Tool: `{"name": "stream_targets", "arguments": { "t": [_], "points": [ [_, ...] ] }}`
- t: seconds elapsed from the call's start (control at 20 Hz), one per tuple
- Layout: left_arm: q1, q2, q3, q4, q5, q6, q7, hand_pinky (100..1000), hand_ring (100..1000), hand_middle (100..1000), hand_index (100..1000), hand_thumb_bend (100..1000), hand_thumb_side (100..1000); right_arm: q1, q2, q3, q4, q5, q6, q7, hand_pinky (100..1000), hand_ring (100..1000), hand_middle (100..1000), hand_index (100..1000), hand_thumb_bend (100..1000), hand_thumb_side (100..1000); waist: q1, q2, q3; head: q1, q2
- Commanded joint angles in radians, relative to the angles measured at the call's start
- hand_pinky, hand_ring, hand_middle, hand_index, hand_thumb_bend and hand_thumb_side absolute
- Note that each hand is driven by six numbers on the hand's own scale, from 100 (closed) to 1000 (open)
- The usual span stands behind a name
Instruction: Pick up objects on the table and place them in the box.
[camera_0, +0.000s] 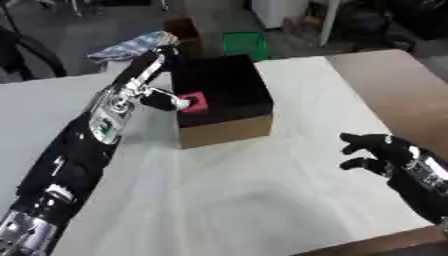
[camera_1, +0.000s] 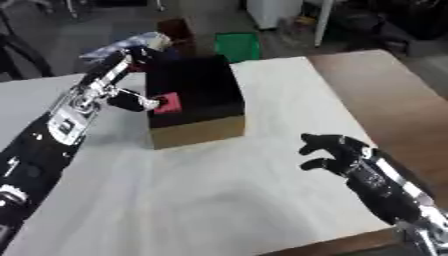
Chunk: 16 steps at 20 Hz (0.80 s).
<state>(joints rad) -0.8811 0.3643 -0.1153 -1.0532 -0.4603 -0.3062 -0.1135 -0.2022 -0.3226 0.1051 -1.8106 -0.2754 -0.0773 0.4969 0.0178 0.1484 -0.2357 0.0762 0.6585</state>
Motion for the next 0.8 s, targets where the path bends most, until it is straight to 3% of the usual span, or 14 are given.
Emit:
{"name": "stream_targets", "arguments": {
  "t": [0.05, 0.25, 0.45, 0.8],
  "points": [
    [0.043, 0.081, -0.002, -0.182, 0.147, 0.040, -0.014, 727, 734, 671, 808, 513, 100, -0.006, -0.015, -0.017, -0.014, -0.002, -0.004, -0.011, 752, 1000, 703, 813, 100, 755, -0.004, -0.011, 0.014, -0.017, 0.000],
    [0.169, 0.124, 0.023, -0.382, 0.294, 0.104, -0.022, 724, 732, 665, 798, 473, 100, -0.001, -0.016, -0.025, -0.013, 0.002, -0.005, -0.019, 751, 1000, 703, 813, 100, 754, -0.004, -0.011, 0.049, -0.028, 0.011],
    [0.278, 0.137, 0.054, -0.525, 0.360, 0.149, -0.023, 725, 736, 670, 795, 458, 100, 0.003, -0.014, -0.029, -0.013, 0.005, -0.005, -0.023, 751, 1000, 703, 813, 100, 758, -0.007, -0.009, 0.073, -0.032, 0.028],
    [0.435, 0.102, 0.091, -0.625, 0.365, 0.203, -0.034, 726, 741, 673, 793, 404, 132, 0.013, -0.010, -0.036, -0.011, 0.008, -0.007, -0.036, 749, 1000, 700, 810, 100, 756, -0.013, -0.009, 0.097, -0.030, 0.063]
  ]
}}
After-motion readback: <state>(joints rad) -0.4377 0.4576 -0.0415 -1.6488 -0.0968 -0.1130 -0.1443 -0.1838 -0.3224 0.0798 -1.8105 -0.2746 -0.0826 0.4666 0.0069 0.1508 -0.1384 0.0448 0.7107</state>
